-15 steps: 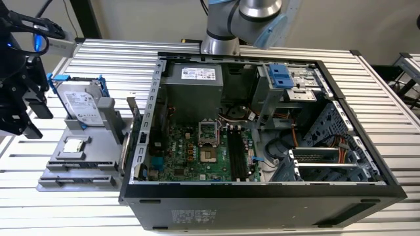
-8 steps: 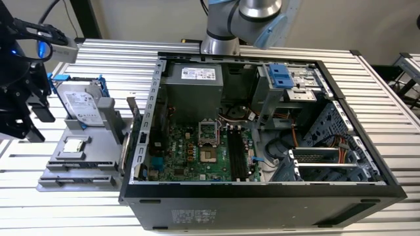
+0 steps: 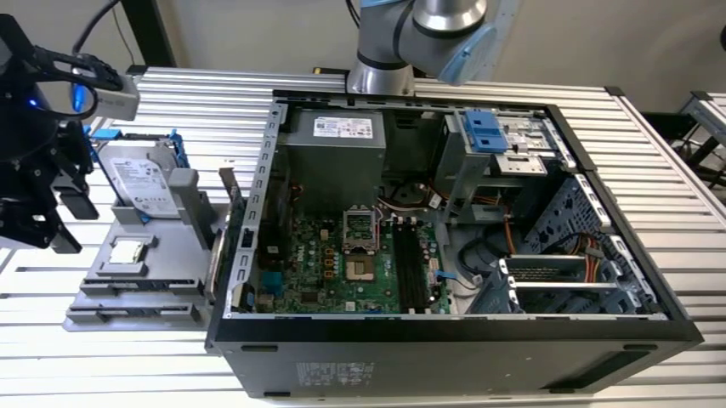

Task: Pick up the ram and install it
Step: 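Pick up the ram and move it above insertion slot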

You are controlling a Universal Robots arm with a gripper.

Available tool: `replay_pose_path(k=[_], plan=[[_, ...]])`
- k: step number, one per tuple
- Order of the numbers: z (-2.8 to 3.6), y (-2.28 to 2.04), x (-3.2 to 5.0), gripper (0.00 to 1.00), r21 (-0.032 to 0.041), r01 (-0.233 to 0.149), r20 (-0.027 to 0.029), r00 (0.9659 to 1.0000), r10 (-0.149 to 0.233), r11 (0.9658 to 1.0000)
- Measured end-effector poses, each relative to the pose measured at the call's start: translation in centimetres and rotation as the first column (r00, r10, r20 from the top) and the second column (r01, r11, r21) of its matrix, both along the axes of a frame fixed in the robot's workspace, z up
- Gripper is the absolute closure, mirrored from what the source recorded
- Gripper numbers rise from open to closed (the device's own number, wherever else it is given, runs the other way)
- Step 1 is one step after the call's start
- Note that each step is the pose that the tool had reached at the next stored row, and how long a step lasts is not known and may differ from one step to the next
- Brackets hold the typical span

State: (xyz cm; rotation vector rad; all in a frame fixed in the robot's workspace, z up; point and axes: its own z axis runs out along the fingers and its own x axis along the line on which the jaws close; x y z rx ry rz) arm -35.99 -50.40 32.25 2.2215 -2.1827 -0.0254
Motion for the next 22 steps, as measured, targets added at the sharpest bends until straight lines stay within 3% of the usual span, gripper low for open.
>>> replay_pose_path(k=[16, 22], plan=[[-1.99, -0.01, 0.00, 0.00, -0.0251, 0.003, 0.0001, 1.0000, -0.003, 0.9997], [-2.52, -0.25, 0.00, 0.00, -0.0272, 0.019, 0.0001, 0.9998, -0.019, 0.9994]])
